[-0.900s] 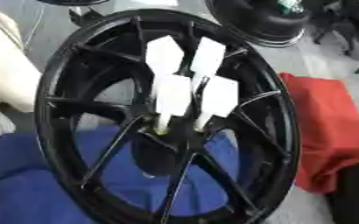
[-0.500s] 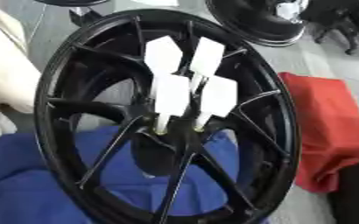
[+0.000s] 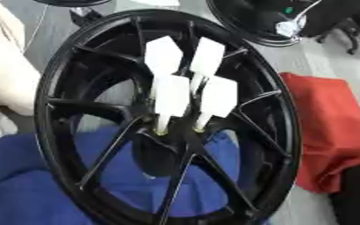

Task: Pull the pin out of the wheel hub.

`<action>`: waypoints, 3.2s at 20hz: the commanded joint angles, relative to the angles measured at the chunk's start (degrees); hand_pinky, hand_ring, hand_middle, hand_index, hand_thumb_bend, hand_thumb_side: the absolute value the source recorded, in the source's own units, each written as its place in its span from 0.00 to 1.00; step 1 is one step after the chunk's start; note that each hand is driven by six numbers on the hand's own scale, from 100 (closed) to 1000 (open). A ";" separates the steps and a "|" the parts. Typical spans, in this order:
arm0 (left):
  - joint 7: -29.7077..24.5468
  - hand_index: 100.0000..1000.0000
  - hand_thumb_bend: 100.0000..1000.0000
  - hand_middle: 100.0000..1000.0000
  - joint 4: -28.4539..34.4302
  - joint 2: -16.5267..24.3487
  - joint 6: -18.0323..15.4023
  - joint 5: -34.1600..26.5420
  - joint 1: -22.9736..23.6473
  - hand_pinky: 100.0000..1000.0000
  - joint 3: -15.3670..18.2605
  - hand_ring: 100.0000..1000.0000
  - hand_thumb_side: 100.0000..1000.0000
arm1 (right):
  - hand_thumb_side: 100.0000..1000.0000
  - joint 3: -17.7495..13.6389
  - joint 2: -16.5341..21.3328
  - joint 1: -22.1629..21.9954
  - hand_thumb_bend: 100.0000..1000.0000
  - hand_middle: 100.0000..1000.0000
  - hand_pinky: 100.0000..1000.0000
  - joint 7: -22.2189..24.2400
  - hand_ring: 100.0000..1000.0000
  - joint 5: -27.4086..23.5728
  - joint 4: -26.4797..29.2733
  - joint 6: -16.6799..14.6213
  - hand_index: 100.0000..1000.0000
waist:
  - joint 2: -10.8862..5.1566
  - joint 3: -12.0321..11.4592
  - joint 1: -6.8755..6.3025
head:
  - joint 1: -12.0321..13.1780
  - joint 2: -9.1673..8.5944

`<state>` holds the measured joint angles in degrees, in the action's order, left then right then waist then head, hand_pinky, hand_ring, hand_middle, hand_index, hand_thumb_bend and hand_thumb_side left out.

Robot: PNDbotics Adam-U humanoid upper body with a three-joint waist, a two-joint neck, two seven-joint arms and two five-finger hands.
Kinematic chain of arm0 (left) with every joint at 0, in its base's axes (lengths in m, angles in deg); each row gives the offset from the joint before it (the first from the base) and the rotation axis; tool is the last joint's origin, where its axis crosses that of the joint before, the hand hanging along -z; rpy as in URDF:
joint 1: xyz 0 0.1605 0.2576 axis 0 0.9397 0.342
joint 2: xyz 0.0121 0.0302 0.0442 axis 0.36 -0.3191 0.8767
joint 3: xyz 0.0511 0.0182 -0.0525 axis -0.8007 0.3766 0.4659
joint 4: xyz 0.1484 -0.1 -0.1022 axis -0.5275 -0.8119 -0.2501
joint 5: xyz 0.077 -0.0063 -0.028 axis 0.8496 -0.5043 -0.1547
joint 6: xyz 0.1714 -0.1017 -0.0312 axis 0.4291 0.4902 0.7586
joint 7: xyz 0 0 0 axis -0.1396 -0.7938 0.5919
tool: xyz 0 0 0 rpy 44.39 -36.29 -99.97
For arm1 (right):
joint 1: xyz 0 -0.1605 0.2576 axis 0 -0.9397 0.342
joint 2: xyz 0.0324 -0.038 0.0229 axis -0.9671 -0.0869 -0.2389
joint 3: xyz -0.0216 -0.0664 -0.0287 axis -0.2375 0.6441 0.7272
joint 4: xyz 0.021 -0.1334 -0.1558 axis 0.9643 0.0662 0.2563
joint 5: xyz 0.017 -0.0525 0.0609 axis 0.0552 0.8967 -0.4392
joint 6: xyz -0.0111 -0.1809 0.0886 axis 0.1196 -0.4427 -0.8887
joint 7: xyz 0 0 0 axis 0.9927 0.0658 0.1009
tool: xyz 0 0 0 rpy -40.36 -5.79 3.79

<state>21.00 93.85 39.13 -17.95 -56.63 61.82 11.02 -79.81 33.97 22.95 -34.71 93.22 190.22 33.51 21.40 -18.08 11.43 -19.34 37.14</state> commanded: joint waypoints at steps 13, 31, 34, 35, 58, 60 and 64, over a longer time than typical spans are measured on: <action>-0.19 0.84 0.00 0.58 1.17 0.60 0.09 -0.04 -0.49 0.99 0.34 0.78 0.71 | 0.01 1.73 2.22 -1.27 0.01 0.91 0.85 -0.87 0.95 -5.28 0.19 -0.35 0.87 | -0.98 -0.14 -0.67 | 0.06 -1.02; -0.82 0.84 0.00 0.58 1.17 0.27 2.05 -2.97 -0.17 0.99 -0.35 0.78 0.68 | 0.31 3.31 2.89 -4.95 0.00 0.82 0.78 -10.95 0.84 -12.78 0.19 2.22 0.85 | -5.61 3.38 -2.31 | -0.68 2.37; -1.06 0.84 0.00 0.58 1.17 0.29 2.32 -3.74 -0.30 0.99 -0.47 0.78 0.67 | 0.36 3.98 2.78 -5.17 0.00 0.80 0.76 -13.09 0.81 -14.07 0.19 2.60 0.85 | -6.54 3.64 -2.57 | -1.12 3.53; -1.14 0.84 0.00 0.58 1.17 0.27 2.41 -3.96 -0.31 0.99 -0.52 0.78 0.67 | 0.40 4.29 2.73 -5.26 0.00 0.80 0.76 -13.74 0.81 -14.41 0.19 2.71 0.84 | -6.83 3.67 -2.66 | -1.25 4.17; -2.00 0.84 0.00 0.58 1.17 -0.94 4.16 -7.26 -0.25 0.98 -1.12 0.78 0.65 | 0.24 12.82 0.43 -5.78 0.00 0.79 0.74 -27.10 0.77 -9.42 0.19 6.38 0.85 | -11.30 2.06 -4.42 | 1.07 6.98; -2.01 0.84 0.00 0.58 1.17 -1.01 4.24 -7.52 -0.21 0.98 -1.09 0.78 0.65 | 0.24 13.27 0.45 -6.09 0.00 0.79 0.74 -27.39 0.77 -8.85 0.19 6.70 0.85 | -11.69 1.92 -4.55 | 1.09 6.98; -2.04 0.84 0.00 0.58 1.17 -1.08 4.38 -7.87 -0.07 0.98 -1.11 0.78 0.65 | 0.24 14.28 -0.09 -6.29 0.00 0.79 0.74 -28.56 0.77 -7.95 0.19 7.15 0.85 | -12.24 1.67 -4.74 | 1.01 6.98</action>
<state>18.96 93.85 37.56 -13.73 -64.26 61.91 9.89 -65.11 32.88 16.21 -62.70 84.58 190.22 40.51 10.29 -16.40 7.17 -18.32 43.79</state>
